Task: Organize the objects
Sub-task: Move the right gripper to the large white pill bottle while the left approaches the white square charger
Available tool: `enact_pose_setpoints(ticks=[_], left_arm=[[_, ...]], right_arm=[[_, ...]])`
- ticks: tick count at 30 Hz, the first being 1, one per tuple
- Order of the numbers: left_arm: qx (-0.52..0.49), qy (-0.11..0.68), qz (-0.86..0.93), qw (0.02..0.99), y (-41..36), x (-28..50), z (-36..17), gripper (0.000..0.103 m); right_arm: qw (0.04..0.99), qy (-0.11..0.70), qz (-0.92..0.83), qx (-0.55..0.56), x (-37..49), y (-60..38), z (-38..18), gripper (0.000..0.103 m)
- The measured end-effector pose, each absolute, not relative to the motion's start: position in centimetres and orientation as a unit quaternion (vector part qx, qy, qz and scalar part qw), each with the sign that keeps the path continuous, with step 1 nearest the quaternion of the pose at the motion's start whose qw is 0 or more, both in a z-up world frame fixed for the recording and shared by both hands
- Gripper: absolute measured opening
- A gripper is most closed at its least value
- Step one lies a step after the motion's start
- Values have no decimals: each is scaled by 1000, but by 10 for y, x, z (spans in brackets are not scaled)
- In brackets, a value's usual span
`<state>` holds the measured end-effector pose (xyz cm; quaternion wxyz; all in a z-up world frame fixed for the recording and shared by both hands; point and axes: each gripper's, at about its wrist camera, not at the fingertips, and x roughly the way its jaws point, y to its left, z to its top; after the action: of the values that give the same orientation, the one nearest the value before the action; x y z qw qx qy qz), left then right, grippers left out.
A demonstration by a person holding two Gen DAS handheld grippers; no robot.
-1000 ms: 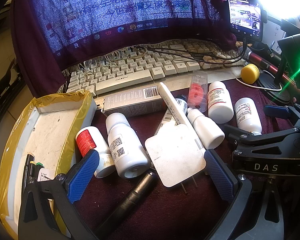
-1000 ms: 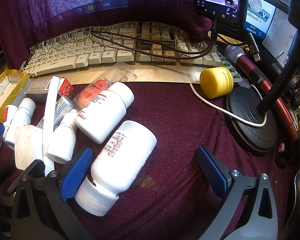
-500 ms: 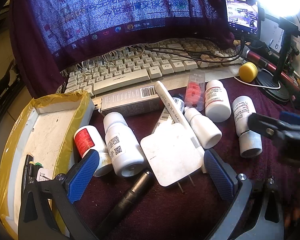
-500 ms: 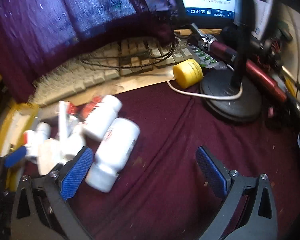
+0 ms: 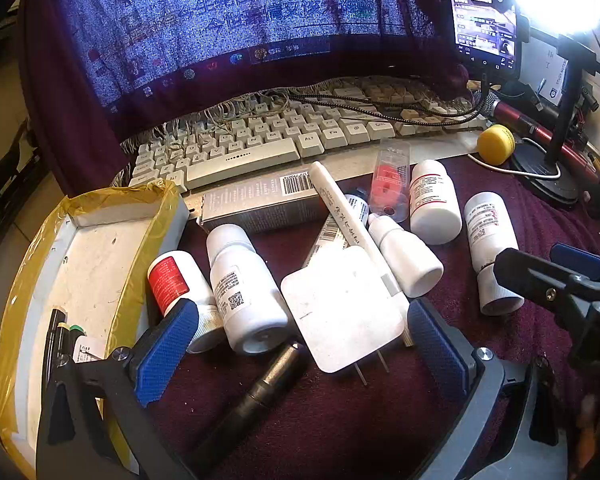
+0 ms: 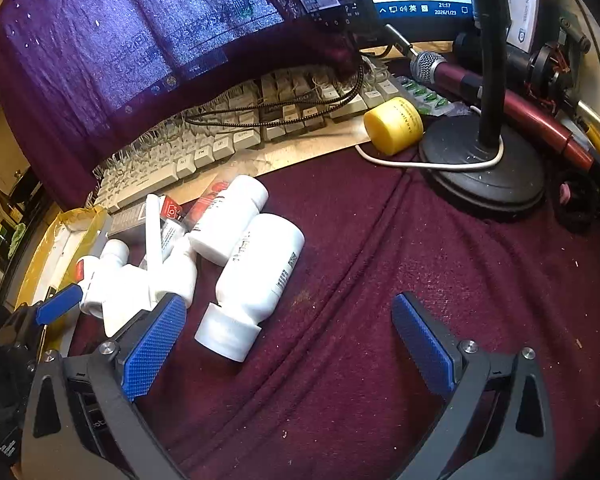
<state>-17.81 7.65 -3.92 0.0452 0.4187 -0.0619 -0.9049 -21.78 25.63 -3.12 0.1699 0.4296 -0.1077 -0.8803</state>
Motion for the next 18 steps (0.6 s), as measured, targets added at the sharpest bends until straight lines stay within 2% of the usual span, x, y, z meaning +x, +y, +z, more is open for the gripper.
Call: enact_pose_setpoints(ticks=[12,15,18], left_arm=[[416,-45,-907,41,70,-172,-37,102],[394,-4,-919,29,58,-153,-28,102],[356,-19,-934,32,61,-131,-19,102]], right_arm=[[204,-96,-887,404,-210,249,-24,103],[201,-84,-898,383,-199,246,-17,103],[203,-70,-906,366,-187,243,-11,103]])
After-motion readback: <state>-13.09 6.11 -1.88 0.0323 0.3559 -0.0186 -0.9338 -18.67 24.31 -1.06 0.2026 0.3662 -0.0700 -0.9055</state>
